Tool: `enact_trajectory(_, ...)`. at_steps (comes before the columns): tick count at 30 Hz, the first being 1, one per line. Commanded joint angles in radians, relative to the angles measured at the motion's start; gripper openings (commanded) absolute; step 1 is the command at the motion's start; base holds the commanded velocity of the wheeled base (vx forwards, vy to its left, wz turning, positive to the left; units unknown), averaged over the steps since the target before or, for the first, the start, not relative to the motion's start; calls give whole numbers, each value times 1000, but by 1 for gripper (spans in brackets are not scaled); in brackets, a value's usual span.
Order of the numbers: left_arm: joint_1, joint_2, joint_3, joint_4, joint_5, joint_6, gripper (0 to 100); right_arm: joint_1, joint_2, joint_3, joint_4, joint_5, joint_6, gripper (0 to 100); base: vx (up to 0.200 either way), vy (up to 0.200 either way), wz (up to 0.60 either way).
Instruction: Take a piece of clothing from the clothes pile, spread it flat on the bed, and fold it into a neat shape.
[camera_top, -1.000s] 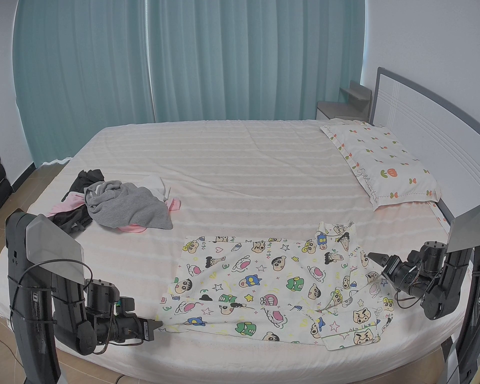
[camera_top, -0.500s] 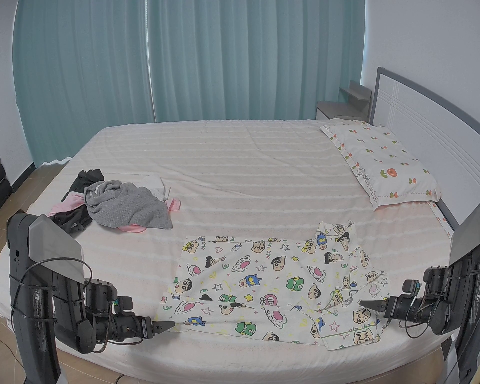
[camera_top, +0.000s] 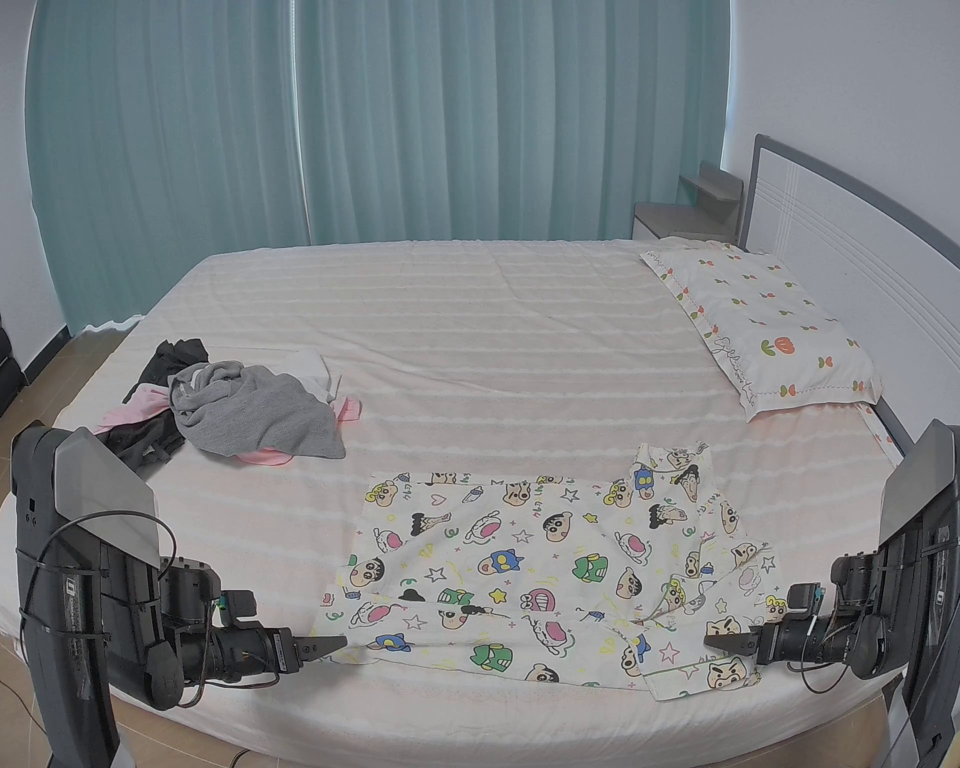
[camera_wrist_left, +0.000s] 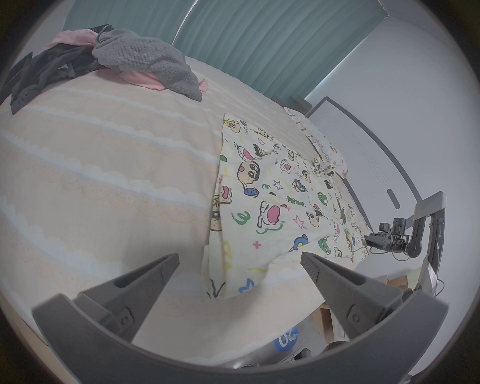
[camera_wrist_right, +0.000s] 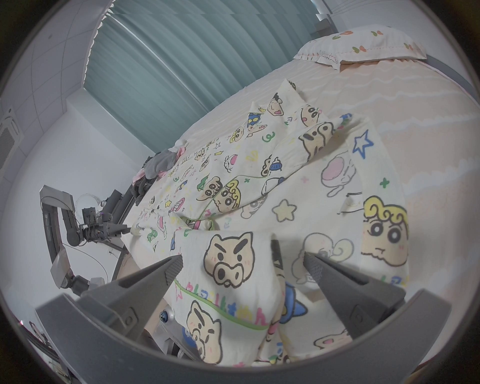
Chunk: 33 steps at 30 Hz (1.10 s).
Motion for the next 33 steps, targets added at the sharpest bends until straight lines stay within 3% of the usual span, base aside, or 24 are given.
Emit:
enact_trajectory(1,1,16,13,-19,1,-1,100,24,25,-32,-17,2,1,0,0,0,0)
enact_trajectory(17,1,47,30,-80,2,1,100,-11,-56,-30,-17,71,11,0,0,0,0)
enact_trajectory(33,1,49,30,-80,2,1,100,-17,-76,-101,-17,52,25,0,0,0,0)
